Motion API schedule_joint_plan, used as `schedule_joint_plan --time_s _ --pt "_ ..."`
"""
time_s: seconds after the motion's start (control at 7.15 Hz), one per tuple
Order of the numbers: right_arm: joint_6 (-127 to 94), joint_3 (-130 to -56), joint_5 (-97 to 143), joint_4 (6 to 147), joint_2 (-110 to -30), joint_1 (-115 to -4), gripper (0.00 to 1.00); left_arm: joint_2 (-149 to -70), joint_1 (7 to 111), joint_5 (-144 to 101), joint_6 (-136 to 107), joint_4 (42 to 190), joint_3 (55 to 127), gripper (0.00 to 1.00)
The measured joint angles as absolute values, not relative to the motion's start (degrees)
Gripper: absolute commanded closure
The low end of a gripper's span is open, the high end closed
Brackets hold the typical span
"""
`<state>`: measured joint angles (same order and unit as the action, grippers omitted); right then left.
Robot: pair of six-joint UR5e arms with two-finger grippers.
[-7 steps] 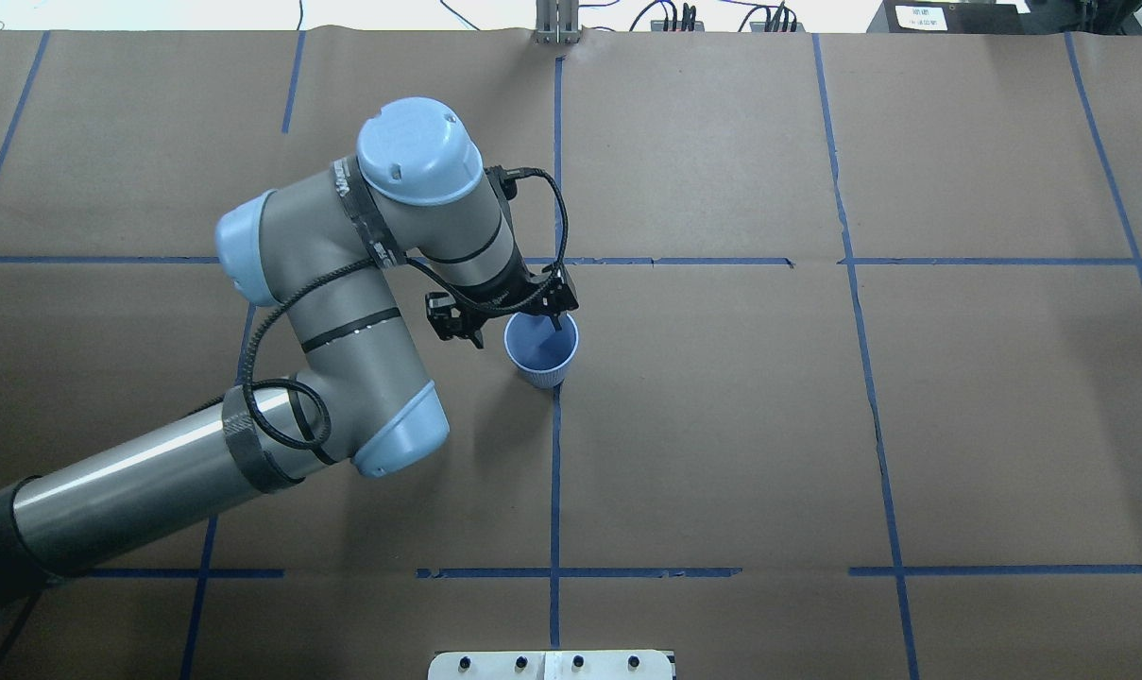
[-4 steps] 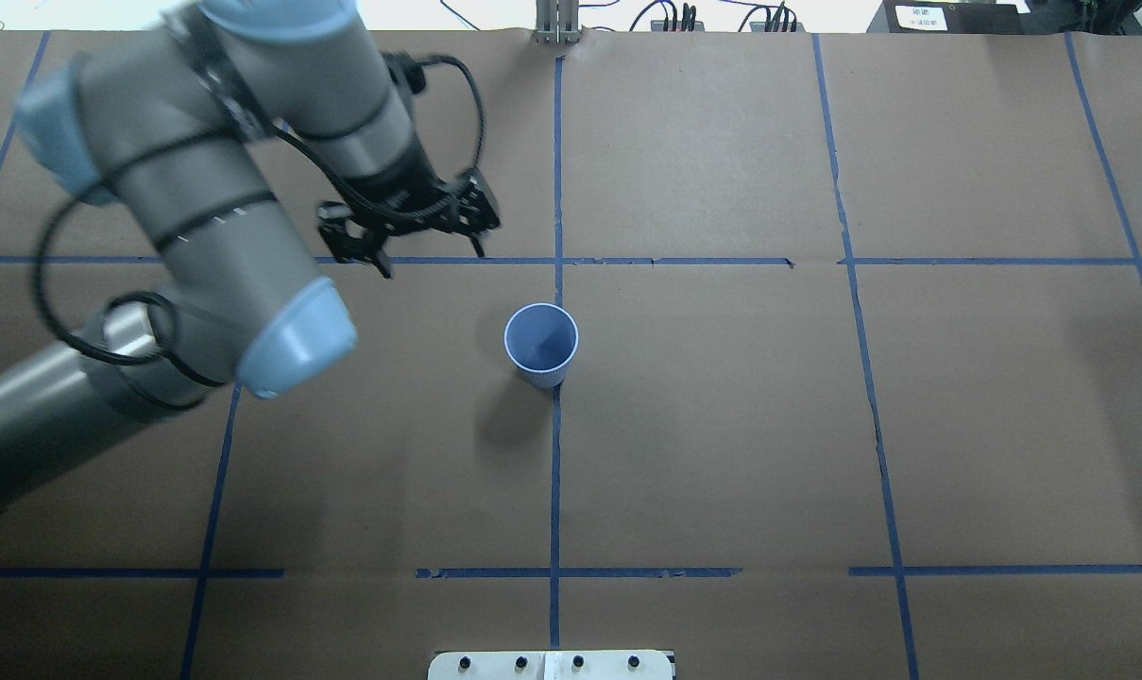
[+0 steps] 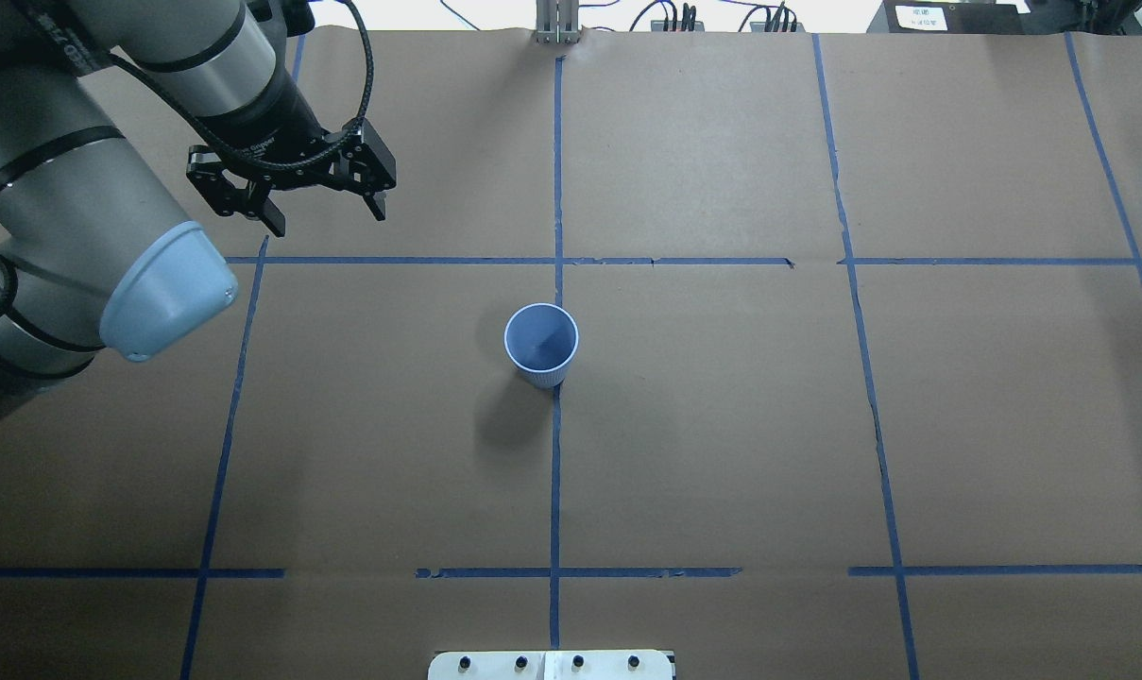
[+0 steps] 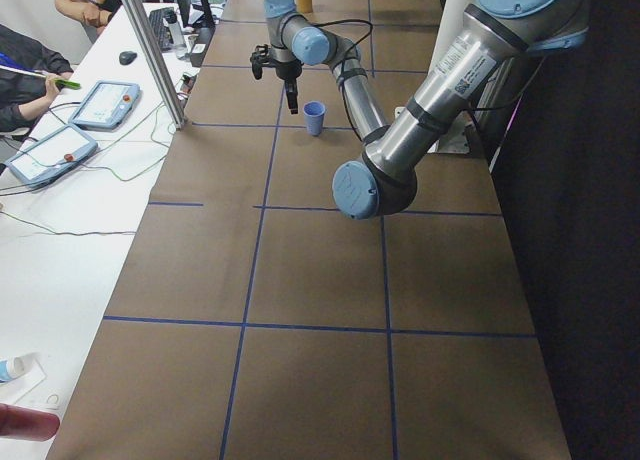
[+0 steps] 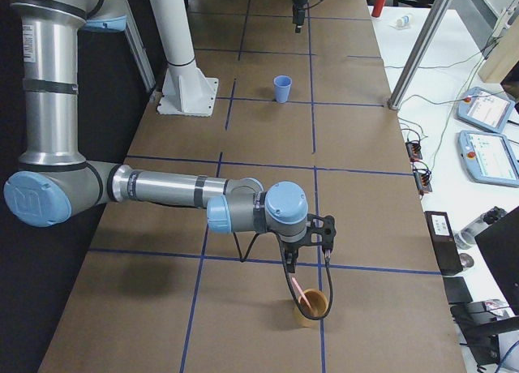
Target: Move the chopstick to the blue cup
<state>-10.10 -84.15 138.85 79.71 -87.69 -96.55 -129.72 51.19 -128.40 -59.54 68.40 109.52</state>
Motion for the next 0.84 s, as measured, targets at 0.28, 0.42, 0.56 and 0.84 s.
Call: schedule_joint_plan --time_s 0.28,0.42,0.56,0.84 --pt "-10.17 -79.48 138.66 79.65 -84.63 -97.19 0.0 -129.01 51.5 -128.43 -59.43 68.3 110.72 0.0" --pt "-10.15 -78.11 138.5 79.54 -84.26 -97.19 0.0 -128.9 51.66 -128.44 -59.42 68.29 110.85 0.0" --pt "-10.06 -77.27 137.88 79.48 -84.55 -97.21 0.0 -128.88 51.72 -128.45 -59.42 68.29 110.89 0.0" --pt "-9.93 -76.11 136.63 79.43 -86.16 -97.0 0.0 -128.85 51.76 -128.49 -59.35 68.31 110.92 0.0"
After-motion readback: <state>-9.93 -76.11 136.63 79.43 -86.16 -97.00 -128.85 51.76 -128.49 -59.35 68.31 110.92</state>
